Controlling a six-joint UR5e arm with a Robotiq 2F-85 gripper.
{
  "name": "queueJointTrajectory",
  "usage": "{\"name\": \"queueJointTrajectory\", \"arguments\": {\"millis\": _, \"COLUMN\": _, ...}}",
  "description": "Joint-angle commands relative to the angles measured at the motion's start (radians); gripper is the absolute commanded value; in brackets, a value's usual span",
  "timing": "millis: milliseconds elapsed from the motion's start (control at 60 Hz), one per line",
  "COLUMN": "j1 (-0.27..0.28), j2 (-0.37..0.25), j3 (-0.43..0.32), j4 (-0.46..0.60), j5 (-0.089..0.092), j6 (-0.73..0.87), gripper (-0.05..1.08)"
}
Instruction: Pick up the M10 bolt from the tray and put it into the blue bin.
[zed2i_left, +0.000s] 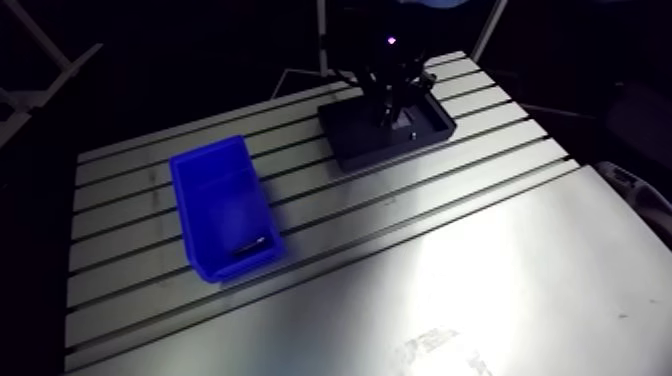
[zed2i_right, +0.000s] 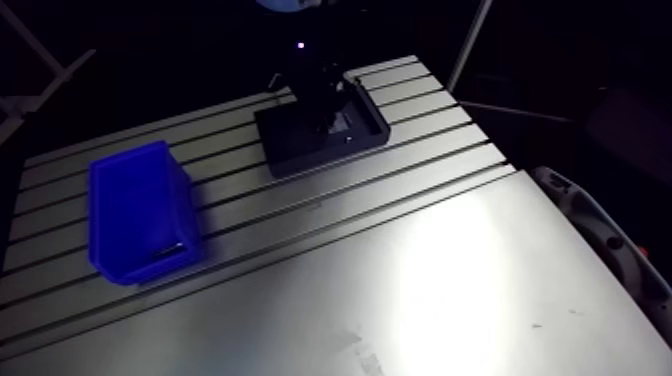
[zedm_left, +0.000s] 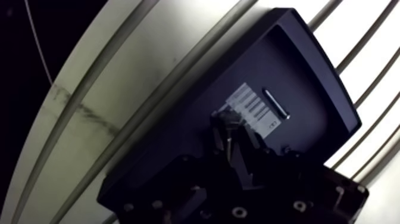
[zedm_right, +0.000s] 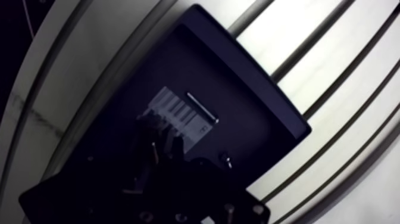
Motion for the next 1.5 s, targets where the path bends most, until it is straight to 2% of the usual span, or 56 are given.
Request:
{"name": "queueJointTrajectory", "arguments": {"millis": 17, "j1": 0.000, "j2": -0.002, "j3": 0.000, "j4": 0.000, "j5": 0.000, "j6": 0.000, "gripper": 0.72}}
{"name": "queueJointTrajectory", "arguments": {"millis": 633, "j1": 0.001, "j2": -0.003, "j3": 0.000, "j4": 0.000, "j5": 0.000, "j6": 0.000, "gripper": 0.78}}
{"name": "queueJointTrajectory", "arguments": {"millis": 1183, "j1": 0.002, "j2": -0.009, "j3": 0.003, "j4": 0.003, "j5": 0.005, "j6": -0.001, "gripper": 0.95}}
{"name": "queueJointTrajectory", "arguments": {"millis": 1233, "j1": 0.006, "j2": -0.016, "j3": 0.006, "j4": 0.003, "j5": 0.005, "j6": -0.004, "gripper": 1.00}}
{"name": "queueJointTrajectory", "arguments": {"millis": 1500, "j1": 0.012, "j2": -0.089, "j3": 0.011, "j4": 0.034, "j5": 0.003, "j6": -0.036, "gripper": 1.06}}
